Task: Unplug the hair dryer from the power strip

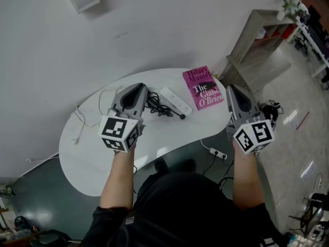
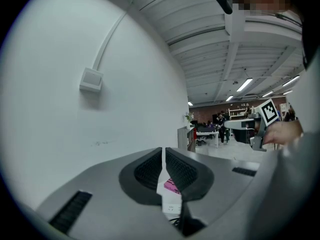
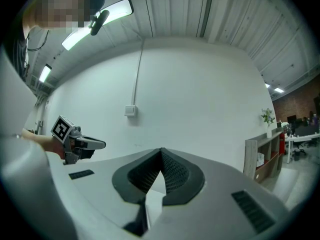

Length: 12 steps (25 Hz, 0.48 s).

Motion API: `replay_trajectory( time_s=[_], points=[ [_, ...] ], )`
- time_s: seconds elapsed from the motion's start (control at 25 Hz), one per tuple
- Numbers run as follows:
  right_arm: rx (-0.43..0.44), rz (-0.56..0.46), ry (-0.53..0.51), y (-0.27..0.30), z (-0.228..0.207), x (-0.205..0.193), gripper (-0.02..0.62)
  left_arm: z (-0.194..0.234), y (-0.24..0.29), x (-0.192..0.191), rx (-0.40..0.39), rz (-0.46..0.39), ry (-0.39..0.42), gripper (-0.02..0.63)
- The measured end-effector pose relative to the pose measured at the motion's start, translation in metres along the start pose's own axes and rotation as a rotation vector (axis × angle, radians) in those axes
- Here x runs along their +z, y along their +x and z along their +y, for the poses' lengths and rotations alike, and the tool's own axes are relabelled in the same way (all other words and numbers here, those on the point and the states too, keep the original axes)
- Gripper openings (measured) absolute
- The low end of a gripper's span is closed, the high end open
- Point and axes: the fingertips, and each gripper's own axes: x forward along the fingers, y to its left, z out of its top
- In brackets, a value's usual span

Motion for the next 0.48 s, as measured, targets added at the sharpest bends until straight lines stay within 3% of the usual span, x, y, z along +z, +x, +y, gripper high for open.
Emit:
replay_trajectory(
  time_s=[0.48],
  points=[
    [0.003,0.015,0.012,0.0087,0.0078,-0.0078,0.034,0.0014,0.0019,-0.0082,-0.02,0.004,-0.012,0.031]
  ],
)
